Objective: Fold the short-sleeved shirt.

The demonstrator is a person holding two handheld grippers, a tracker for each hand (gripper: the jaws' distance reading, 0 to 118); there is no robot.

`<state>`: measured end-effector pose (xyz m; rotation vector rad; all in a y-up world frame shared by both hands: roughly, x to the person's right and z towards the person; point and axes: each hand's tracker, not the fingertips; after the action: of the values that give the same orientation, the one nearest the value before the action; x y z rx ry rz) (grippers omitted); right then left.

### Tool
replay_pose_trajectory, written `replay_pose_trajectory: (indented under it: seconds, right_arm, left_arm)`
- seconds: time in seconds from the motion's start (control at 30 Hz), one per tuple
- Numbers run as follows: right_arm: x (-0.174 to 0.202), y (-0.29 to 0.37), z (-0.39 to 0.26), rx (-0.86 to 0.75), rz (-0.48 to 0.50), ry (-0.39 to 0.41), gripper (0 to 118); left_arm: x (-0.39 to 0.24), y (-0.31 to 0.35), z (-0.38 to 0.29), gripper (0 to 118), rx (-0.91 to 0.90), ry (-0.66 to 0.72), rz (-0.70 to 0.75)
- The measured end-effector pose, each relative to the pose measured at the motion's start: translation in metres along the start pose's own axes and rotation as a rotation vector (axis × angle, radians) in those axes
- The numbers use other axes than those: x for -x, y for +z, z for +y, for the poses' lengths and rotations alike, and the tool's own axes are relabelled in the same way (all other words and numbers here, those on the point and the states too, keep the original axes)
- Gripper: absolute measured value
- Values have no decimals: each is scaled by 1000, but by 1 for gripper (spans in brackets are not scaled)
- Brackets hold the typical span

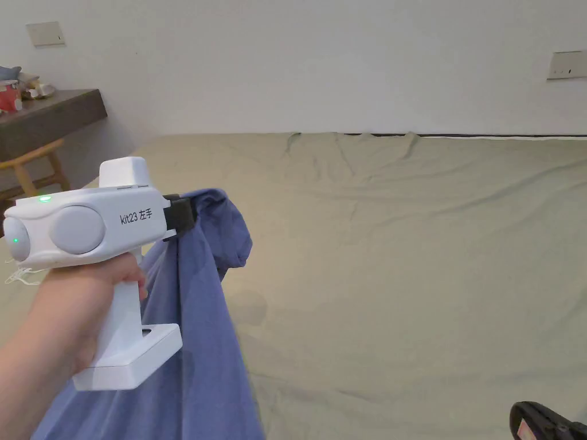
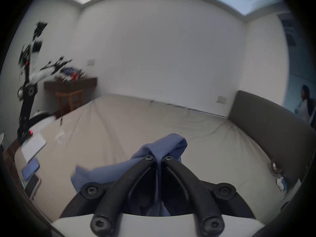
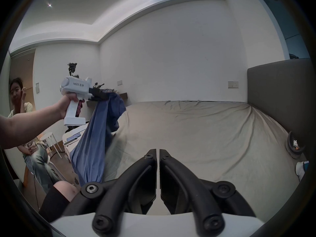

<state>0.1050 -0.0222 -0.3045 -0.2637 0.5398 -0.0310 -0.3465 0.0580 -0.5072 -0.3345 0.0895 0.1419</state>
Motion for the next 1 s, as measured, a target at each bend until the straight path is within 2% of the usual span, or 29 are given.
replay_pose_trajectory:
  seconds: [0.1, 0.13, 0.33, 0.5, 0.57, 0.63, 0.67, 0.7, 0.77, 0.83, 1.0]
  right_arm:
    - [-2, 3, 3, -44, -35, -17, 3]
    - [-44, -20, -4, -59, -48, -24, 3]
    - [-65, 19, -1, -106, -157, -74, 3]
    - [-85, 54, -4, -151, -302, -67, 3]
    - [-95, 70, -2, -218, -386, -33, 3]
    - [-109, 83, -5, -197, -420, -76, 3]
    - [-114, 89, -7, -184, -454, -93, 3]
    - [-119, 94, -7, -200, -477, -70, 3]
    - [-130, 101, -12, -177, -510, -110, 3]
    - [-137, 107, -16, -167, -524, -140, 3]
    - [-143, 112, -21, -153, -539, -140, 3]
  left_arm:
    - [-63, 10, 24, 0, -41, -56, -117]
    - [-88, 10, 29, 0, -33, -66, -164]
    - [-241, -4, 30, 0, -56, -171, -388]
    - [-360, -30, -18, 0, 55, -174, -582]
    - [-403, -44, -53, 0, 126, -201, -664]
    - [-442, -50, -90, 0, 190, -277, -693]
    - [-457, -52, -109, 0, 228, -293, -716]
    - [-470, -54, -128, 0, 267, -310, -739]
    - [-491, -58, -165, 0, 339, -312, -772]
    - [-505, -61, -200, 0, 405, -319, -772]
    - [-516, -65, -254, 0, 476, -358, -757]
